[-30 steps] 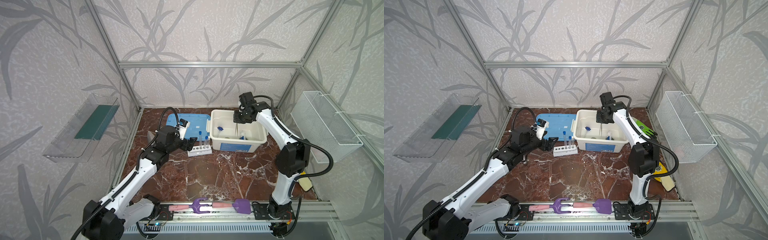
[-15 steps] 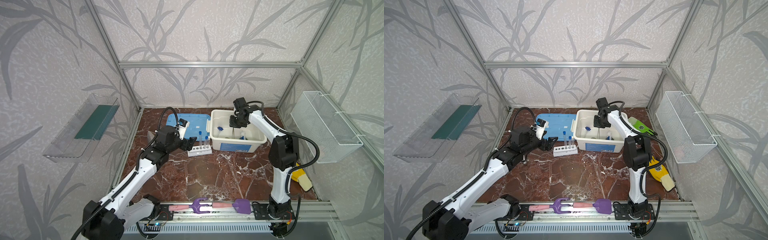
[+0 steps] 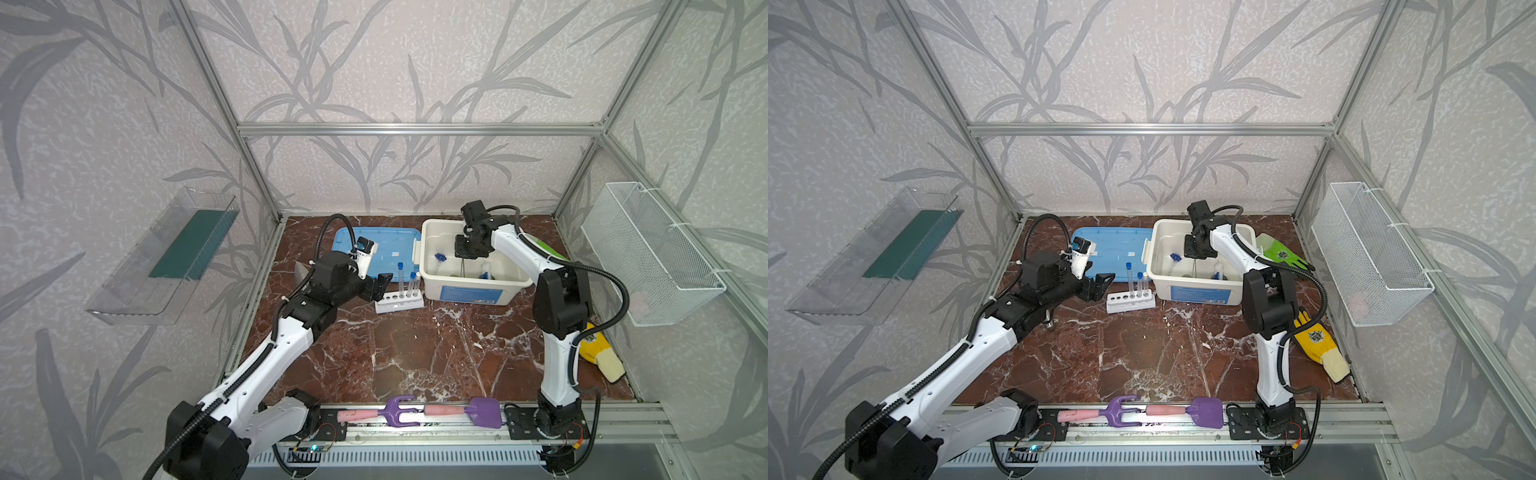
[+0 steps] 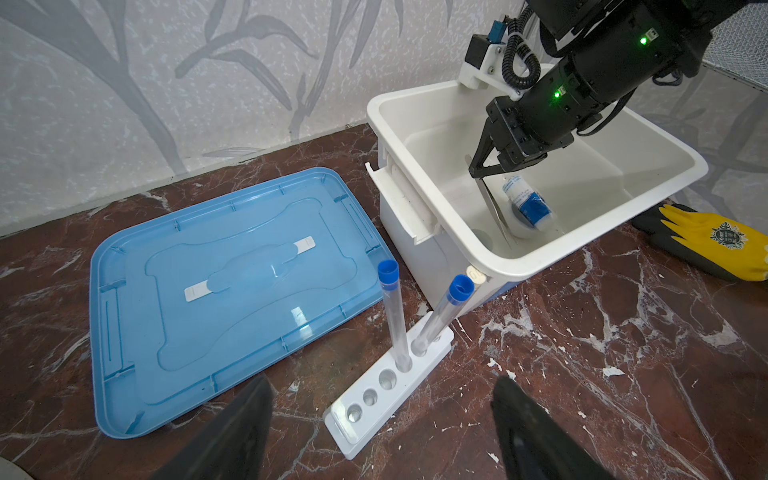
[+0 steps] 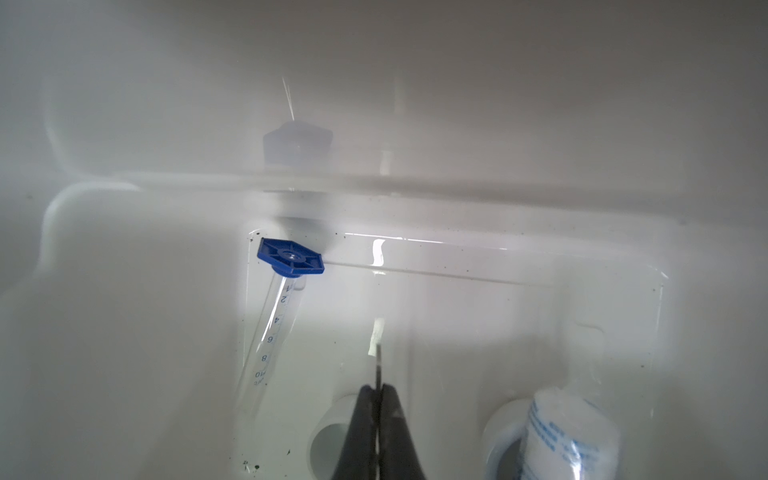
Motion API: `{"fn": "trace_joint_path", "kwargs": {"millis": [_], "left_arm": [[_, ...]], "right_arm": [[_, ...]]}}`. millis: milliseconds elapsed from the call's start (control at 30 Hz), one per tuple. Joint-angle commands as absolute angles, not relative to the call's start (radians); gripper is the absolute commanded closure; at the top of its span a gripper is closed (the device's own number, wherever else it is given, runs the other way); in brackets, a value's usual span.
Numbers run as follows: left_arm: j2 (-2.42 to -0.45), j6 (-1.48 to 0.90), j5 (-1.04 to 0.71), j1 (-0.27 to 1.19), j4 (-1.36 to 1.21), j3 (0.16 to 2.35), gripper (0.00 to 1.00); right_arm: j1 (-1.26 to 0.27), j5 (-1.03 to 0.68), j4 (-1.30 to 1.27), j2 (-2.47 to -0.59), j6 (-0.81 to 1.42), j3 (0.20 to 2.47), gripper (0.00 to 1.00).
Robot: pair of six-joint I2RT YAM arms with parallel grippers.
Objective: Organize the chemistry lab equipment
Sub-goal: 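Lower the held tweezers into the tub with the right gripper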
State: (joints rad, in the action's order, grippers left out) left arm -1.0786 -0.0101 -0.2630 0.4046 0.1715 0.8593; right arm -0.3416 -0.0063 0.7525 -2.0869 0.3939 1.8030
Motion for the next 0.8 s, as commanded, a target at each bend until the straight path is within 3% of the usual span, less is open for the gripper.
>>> {"fn": "trace_joint_path", "kwargs": {"millis": [0,500,767], "left_arm": [[-1.060,-0.002,-0.259,0.400,0.170,0.846,0.17],[-1.050,-0.009,-0.273,0.400,0.166,0.845,0.17],[-1.049,-0.011,-0.280,0.400,0.165,0.845,0.17]], "right_arm": [[-0.353,0.010,0.778,-2.108,0.390,1.781,1.00],[-0.395,0.078,0.768,-1.982,0.376,1.696,1.00],[-0.395,0.075,0.748,-2.001,0.387,1.659,1.00]]}}
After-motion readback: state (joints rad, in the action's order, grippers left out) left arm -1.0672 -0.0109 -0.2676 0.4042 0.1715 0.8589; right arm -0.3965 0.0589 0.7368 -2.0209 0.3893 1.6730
